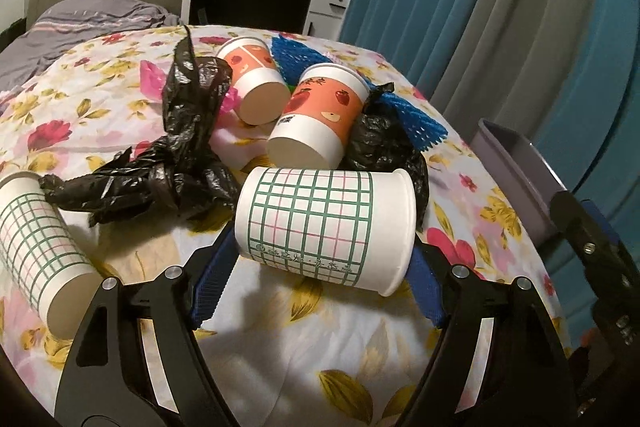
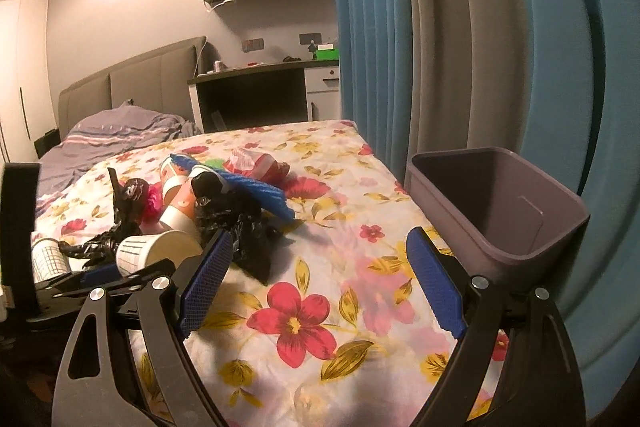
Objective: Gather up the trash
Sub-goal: 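Grasp the green-grid paper cup with the left tool while the right tool grasps a black bag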
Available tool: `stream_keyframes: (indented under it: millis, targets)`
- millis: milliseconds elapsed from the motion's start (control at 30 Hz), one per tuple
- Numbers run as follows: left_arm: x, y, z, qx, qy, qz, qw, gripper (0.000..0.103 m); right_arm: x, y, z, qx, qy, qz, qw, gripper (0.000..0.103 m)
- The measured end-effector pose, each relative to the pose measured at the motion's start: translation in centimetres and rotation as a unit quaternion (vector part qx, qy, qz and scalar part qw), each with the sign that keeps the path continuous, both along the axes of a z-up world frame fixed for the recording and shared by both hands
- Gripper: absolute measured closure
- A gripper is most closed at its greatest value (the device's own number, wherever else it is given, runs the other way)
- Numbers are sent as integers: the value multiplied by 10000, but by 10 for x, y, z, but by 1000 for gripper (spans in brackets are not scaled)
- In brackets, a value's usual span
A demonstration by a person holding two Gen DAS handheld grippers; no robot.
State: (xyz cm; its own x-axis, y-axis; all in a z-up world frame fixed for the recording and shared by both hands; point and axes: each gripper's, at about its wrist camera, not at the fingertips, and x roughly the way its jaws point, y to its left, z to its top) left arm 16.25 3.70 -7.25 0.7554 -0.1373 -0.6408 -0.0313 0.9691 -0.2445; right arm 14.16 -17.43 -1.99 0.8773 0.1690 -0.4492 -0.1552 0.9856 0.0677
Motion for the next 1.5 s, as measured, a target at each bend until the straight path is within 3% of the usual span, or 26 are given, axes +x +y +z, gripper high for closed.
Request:
stream_keyframes:
  millis: [567, 833, 1100, 1367, 1500]
  targets:
    - [-32, 49, 54, -169, -795, 773, 9937, 27, 37, 41, -5, -107, 277, 485, 9984, 20]
    - [-30, 63, 55, -237, -844, 880, 9923, 27, 71, 67, -21, -279, 684, 698, 9948, 29]
    - [-27, 73, 54, -312, -873, 930, 9913, 27, 86, 84, -30, -389, 954, 927, 9904, 31]
    - [-26, 72, 54, -302, -880, 917, 9914, 27, 96, 95, -37, -540, 1197, 1065, 9856, 51]
    - [-26, 70, 53, -300, -870, 893, 9917, 27, 97, 97, -39, -562, 1253, 1129, 9841, 69]
